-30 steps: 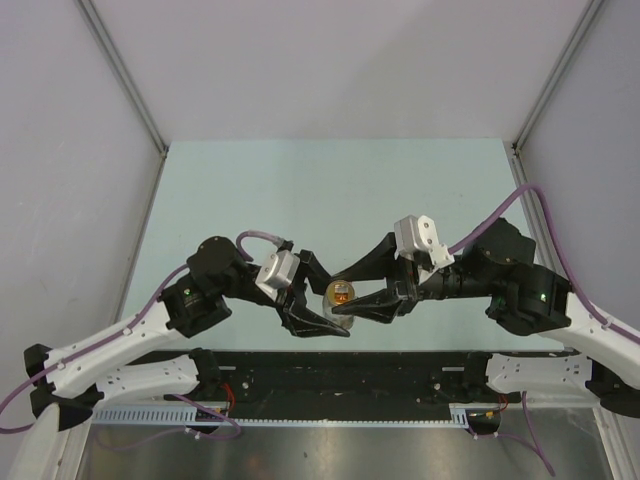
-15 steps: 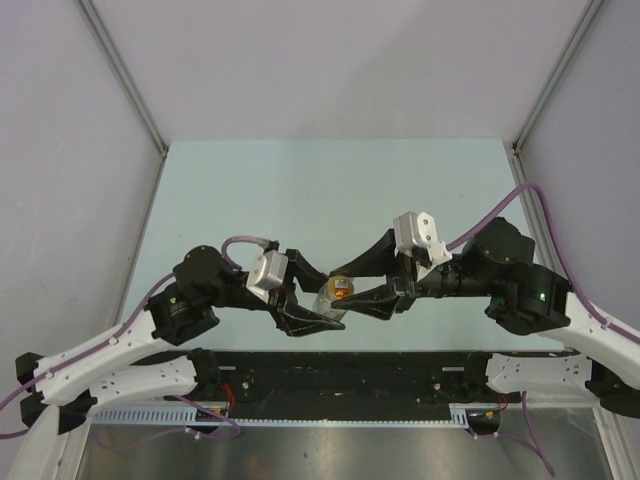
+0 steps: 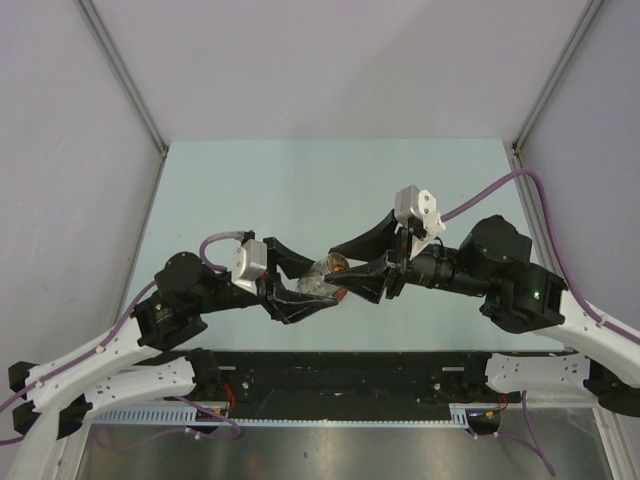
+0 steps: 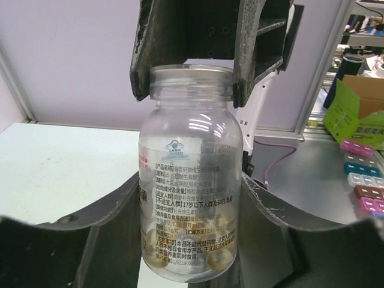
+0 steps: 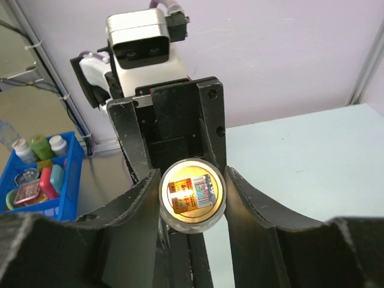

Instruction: Sort the pills into containers

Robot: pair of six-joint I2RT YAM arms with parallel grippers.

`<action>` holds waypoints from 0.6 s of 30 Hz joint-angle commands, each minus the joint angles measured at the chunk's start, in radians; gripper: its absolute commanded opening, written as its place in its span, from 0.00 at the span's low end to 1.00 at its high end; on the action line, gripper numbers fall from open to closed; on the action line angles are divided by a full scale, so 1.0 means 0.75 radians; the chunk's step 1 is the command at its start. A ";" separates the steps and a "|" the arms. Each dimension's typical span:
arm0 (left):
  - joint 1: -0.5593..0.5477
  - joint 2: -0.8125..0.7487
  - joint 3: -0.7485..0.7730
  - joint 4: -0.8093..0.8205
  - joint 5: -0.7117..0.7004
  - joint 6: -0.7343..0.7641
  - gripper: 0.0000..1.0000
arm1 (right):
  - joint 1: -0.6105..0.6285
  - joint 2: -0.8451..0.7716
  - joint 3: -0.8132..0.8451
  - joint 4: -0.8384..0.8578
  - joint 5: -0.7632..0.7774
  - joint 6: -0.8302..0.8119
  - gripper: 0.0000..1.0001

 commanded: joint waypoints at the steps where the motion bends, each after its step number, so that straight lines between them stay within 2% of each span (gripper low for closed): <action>1: 0.020 -0.004 0.004 0.112 -0.223 0.060 0.00 | 0.002 0.042 0.014 -0.007 0.156 0.149 0.00; 10: 0.020 -0.010 -0.001 0.098 -0.251 0.068 0.01 | 0.000 0.069 0.016 0.028 0.369 0.317 0.00; 17: 0.020 -0.004 0.006 0.077 -0.262 0.078 0.00 | 0.000 0.075 0.043 -0.023 0.426 0.340 0.00; 18: 0.022 -0.004 0.006 0.077 -0.260 0.076 0.00 | 0.002 0.075 0.045 -0.023 0.420 0.332 0.07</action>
